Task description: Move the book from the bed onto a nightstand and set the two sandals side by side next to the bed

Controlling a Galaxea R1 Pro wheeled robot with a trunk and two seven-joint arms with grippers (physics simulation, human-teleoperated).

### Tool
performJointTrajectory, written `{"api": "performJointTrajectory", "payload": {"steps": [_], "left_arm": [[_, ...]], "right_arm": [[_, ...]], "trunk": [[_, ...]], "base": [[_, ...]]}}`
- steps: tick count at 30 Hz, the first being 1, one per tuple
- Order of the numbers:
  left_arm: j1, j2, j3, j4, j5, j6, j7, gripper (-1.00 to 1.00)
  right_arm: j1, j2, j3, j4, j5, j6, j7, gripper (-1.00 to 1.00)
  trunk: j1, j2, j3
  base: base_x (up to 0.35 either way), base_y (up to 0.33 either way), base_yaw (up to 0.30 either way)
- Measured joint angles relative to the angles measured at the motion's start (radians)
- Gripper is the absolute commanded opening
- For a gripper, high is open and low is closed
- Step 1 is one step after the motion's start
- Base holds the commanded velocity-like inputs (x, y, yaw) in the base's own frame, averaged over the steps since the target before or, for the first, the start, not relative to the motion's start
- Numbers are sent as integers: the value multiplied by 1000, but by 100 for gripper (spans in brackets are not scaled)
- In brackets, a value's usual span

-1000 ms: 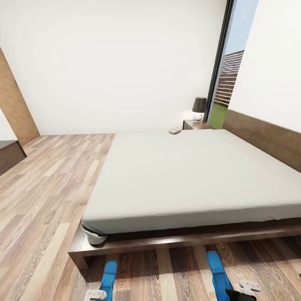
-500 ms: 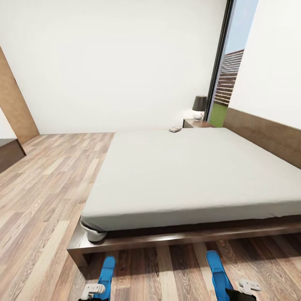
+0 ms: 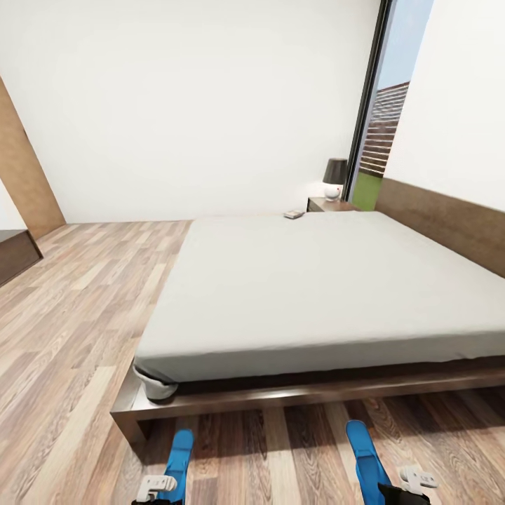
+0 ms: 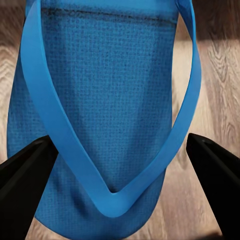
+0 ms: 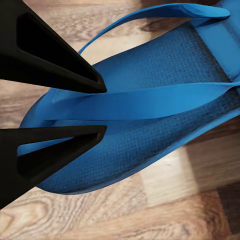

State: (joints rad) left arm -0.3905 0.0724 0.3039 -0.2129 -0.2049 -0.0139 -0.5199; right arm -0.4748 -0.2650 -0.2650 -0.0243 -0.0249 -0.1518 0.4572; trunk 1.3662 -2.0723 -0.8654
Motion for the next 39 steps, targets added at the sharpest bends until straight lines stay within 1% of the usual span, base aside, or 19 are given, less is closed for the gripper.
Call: {"api": "performJointTrajectory", "payload": {"steps": [17,20,32,34,39], "left_arm": [[0,0,0,0,0,0,0,-100],[0,0,0,0,1,0,0,-100],[0,0,0,0,1,0,0,-100],[0,0,0,0,1,0,0,-100],[0,0,0,0,0,0,0,-100]], "right_arm": [[0,0,2,0,0,-2,0,-100],[0,0,1,0,0,-2,0,-100],[0,0,1,0,0,-2,0,-100],[0,0,1,0,0,-2,0,-100],[0,0,2,0,0,-2,1,-100]], "trunk": [[65,-119,-53],[65,-119,-53],[65,-119,-53],[65,-119,-53],[84,-154,-69]], "base": [[0,0,8],[0,0,139],[0,0,275],[0,0,132],[0,0,21]]}}
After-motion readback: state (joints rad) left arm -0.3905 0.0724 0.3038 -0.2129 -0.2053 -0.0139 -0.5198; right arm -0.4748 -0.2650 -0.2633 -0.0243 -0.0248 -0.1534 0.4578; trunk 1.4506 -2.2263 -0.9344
